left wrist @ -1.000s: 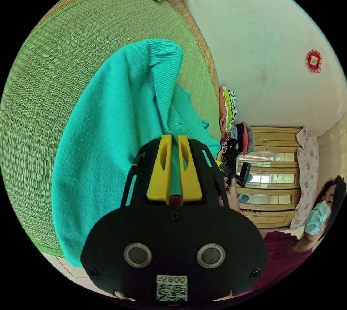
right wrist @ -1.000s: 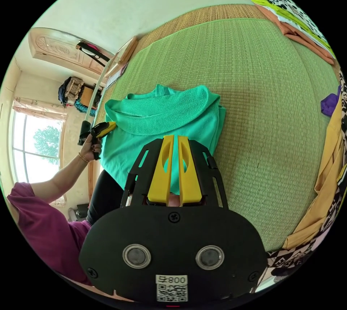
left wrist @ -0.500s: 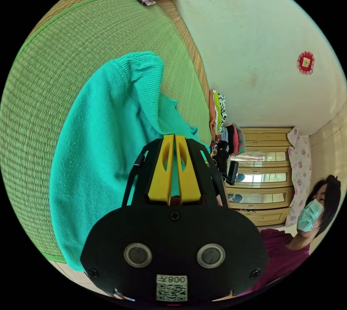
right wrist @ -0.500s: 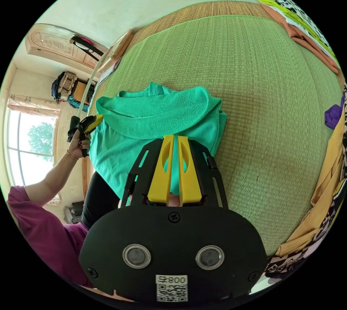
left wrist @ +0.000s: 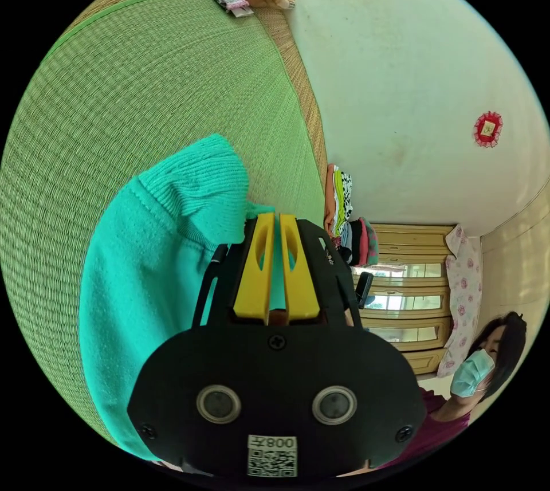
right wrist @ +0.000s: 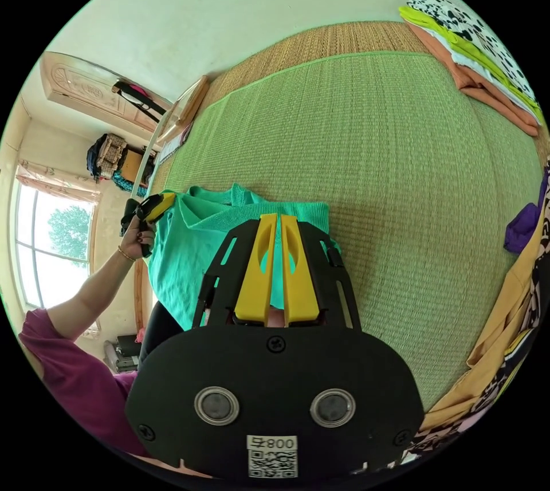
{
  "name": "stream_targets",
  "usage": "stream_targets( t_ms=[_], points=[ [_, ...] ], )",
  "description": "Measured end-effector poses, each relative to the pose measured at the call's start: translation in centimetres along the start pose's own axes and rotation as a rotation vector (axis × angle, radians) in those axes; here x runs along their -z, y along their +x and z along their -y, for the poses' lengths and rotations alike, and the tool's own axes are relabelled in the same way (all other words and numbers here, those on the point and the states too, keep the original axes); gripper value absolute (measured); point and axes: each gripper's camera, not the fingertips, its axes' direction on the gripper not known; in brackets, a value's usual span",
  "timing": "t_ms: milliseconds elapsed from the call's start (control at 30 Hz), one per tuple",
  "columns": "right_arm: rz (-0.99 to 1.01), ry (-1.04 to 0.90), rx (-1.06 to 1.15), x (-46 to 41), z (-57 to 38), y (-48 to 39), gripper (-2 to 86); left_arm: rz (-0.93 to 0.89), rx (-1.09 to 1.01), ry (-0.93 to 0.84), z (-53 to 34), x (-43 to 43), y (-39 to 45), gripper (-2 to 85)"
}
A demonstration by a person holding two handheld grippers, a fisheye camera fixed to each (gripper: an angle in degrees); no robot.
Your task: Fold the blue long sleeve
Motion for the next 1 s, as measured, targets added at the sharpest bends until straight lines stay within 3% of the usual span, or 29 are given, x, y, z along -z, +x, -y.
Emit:
stream_targets(
  t_ms=[267, 500, 667, 833, 1000],
  points=[
    [0.021, -0.087, 0.156, -4.3, -0.8, -6.3, 0.2, 0.055, -0.079, 0.007, -1.6, 1.2, 1.1, 0.6],
    [-0.215, -0.138, 0.237, -8.8, 0.6, -10.4, -0.2, 0.349, -0.163, 0.034, -2.8, 2.9, 2.2, 0.3],
    [-0.189, -0.148, 0.187, -9.8, 0.9, -9.8, 0.1, 0.308, -0.102, 0.080, -3.3, 3.3, 1.3, 0.7],
    [-0.217, -0.017, 0.175, -5.3, -1.0, -9.4, 1.3, 0.257, -0.275, 0.110, -5.1, 5.0, 4.0, 3.9],
    [-0.303, 0.131, 0.027, -0.3, -3.4, -5.6, 6.1, 0.378, -0.352, 0.181, -6.2, 7.4, 5.1, 7.9]
  ],
)
